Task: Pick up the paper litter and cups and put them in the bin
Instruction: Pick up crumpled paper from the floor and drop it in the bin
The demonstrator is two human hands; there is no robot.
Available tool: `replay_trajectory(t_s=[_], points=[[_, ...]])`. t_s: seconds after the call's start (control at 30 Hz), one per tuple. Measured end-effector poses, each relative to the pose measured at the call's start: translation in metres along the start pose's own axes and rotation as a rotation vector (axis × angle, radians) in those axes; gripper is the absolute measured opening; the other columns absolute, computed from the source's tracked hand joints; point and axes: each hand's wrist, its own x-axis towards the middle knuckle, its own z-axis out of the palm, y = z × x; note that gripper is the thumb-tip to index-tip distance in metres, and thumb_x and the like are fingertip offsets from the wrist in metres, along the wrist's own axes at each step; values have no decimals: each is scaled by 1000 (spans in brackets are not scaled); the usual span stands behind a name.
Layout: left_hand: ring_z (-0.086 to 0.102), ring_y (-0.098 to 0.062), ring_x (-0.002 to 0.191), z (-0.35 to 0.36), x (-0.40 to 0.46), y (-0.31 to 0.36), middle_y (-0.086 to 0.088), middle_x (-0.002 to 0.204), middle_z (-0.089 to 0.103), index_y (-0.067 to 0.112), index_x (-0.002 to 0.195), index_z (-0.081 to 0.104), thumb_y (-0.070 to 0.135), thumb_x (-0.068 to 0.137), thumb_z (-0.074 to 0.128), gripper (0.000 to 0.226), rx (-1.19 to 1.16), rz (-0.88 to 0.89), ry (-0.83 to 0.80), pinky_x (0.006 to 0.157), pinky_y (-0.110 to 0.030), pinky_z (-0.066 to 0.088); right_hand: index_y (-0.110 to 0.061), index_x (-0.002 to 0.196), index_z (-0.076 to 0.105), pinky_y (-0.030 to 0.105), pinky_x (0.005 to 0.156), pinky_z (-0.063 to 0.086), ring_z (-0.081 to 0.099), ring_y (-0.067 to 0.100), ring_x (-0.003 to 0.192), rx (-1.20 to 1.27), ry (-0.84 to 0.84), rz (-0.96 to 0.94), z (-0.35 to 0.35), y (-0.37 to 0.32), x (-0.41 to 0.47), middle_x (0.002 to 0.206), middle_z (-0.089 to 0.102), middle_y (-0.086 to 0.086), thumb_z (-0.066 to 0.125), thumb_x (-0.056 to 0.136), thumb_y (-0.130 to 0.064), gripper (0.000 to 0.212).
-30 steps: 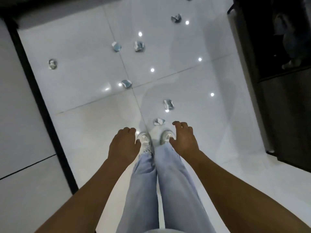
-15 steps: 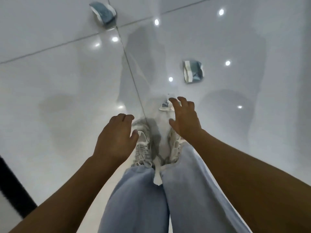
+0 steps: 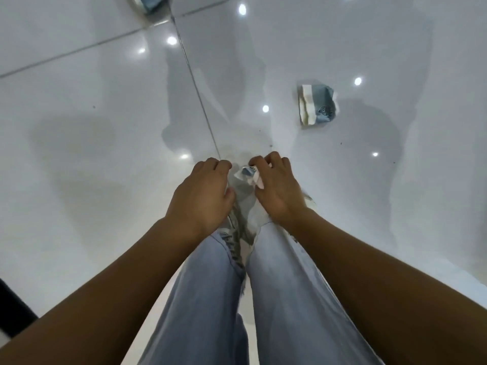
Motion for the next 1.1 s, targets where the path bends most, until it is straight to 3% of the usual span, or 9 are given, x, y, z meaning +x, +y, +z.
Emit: replay_trajectory(t_s=[0.2, 0.33, 0.43, 0.57, 0.67, 0.73, 0.9, 1.1], points=[[45, -18, 121, -34, -14, 25, -3, 134, 48, 16, 139, 39, 21, 93, 55, 49, -25, 32, -17, 92, -26, 41, -11, 130, 49, 30, 81, 49, 51, 23, 109, 148, 108, -113, -45, -44, -27, 124, 56, 7, 78, 73, -8, 64], [48, -19, 115, -59, -29, 38, -2, 128, 50, 17, 140, 35, 12, 86, 59, 60, -52, 71, -55, 87, -31, 46, -3, 119, 52, 32, 72, 51, 52, 23, 100, 182, 116, -155, -76, -63, -39, 115, 56, 9, 75, 69, 3, 56], [50, -19, 113, -74, -36, 47, -1, 127, 50, 18, 142, 31, 8, 85, 57, 64, -23, 76, -69, 84, -35, 48, -1, 119, 50, 33, 74, 51, 51, 23, 102, 215, 103, -178, -99, -74, -46, 116, 55, 11, 74, 70, 4, 55], [54, -21, 105, -85, -40, 57, -2, 121, 53, 18, 139, 36, 7, 86, 53, 56, 20, 75, -48, 76, -32, 48, 2, 116, 51, 36, 70, 52, 52, 26, 100, 229, 107, -193, -117, -78, -52, 113, 54, 13, 73, 69, 6, 52], [52, -18, 88, -88, -40, 63, -1, 103, 52, 14, 121, 50, 5, 85, 51, 37, 57, 71, -57, 67, -28, 39, 1, 113, 50, 41, 68, 52, 50, 26, 98, 214, 87, -195, -122, -75, -57, 111, 52, 13, 69, 67, 8, 50], [49, -16, 82, -87, -39, 65, 0, 97, 51, 14, 115, 52, 4, 86, 51, 31, 88, 57, -60, 65, -26, 35, -1, 117, 49, 40, 71, 53, 49, 25, 100, 204, 75, -181, -123, -70, -58, 114, 51, 12, 68, 70, 7, 51], [56, -20, 92, -79, -29, 60, -3, 111, 56, 16, 123, 48, 11, 92, 51, 32, 93, 0, -6, 70, -25, 37, -12, 132, 41, 37, 83, 53, 46, 22, 109, 52, 69, -106, -122, -35, -44, 123, 48, 7, 70, 74, -1, 67], [56, -25, 92, -52, 0, 35, -3, 111, 57, 14, 116, 53, 5, 89, 48, 29, 53, -75, 17, 78, -36, 47, -8, 136, 40, 45, 85, 50, 42, 35, 113, -108, 204, 106, -118, 27, 16, 129, 44, 18, 65, 76, -3, 65]])
